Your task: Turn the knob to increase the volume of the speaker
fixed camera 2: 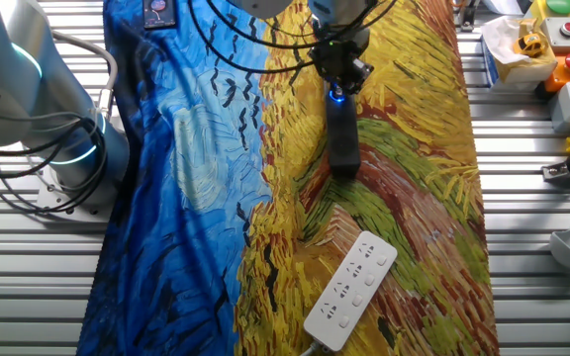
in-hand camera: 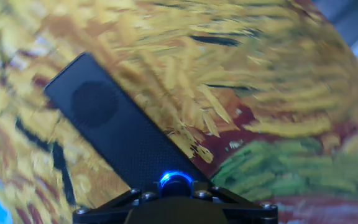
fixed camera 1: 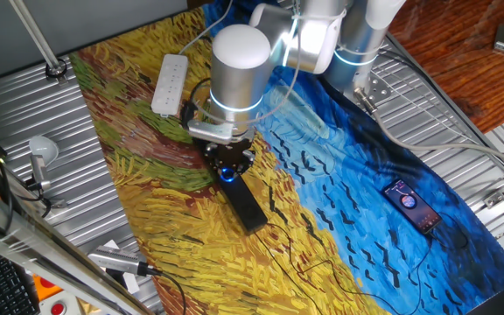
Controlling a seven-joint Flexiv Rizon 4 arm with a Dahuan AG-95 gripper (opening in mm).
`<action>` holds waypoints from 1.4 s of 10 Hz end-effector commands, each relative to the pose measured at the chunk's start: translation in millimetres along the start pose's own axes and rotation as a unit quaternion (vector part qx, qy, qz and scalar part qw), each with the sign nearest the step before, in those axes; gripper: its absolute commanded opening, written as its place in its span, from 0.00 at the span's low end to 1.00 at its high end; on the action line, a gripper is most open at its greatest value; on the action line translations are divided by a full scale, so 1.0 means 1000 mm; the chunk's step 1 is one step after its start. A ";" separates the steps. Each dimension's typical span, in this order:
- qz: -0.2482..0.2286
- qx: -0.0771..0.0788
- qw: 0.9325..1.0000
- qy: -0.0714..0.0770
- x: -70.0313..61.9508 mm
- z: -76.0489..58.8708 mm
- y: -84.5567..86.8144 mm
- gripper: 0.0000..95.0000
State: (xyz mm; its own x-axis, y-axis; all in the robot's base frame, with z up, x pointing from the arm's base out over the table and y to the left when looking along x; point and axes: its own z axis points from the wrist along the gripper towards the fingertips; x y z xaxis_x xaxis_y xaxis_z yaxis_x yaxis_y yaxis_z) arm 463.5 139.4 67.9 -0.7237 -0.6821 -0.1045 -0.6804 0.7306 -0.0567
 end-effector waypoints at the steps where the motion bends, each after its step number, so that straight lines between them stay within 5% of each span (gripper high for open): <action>1: 0.169 0.002 0.986 -0.007 0.001 0.001 -0.002 0.00; 4: 0.257 -0.001 0.966 -0.006 0.001 0.000 -0.002 0.00; 7: 0.369 -0.006 0.929 -0.002 0.001 0.000 -0.002 0.00; 14: 0.485 -0.019 0.874 0.001 0.001 -0.001 -0.002 0.00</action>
State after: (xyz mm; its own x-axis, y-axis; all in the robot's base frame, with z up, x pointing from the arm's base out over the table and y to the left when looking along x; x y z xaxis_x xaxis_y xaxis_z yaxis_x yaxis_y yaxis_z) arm 464.7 137.5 67.7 -0.9781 0.1845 -0.0968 0.1770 0.9809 0.0810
